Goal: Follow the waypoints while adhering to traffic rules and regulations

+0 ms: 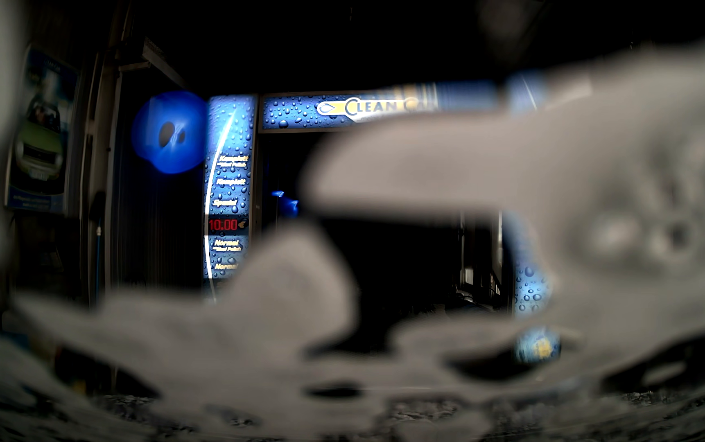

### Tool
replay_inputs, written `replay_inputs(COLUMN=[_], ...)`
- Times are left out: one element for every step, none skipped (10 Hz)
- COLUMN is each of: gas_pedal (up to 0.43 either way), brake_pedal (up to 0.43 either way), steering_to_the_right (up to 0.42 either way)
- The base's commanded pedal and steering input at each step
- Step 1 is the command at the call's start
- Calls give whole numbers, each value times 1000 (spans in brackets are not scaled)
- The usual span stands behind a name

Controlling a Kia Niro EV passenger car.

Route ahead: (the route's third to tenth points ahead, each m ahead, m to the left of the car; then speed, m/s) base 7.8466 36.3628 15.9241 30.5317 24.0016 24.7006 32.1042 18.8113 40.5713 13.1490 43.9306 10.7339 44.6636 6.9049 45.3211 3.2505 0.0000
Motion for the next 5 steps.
replay_inputs(gas_pedal=[0, 0, 0, 0, 0], brake_pedal=[0, 0, 0, 0, 0], steering_to_the_right=[-14, -15, -15, -14, -15])
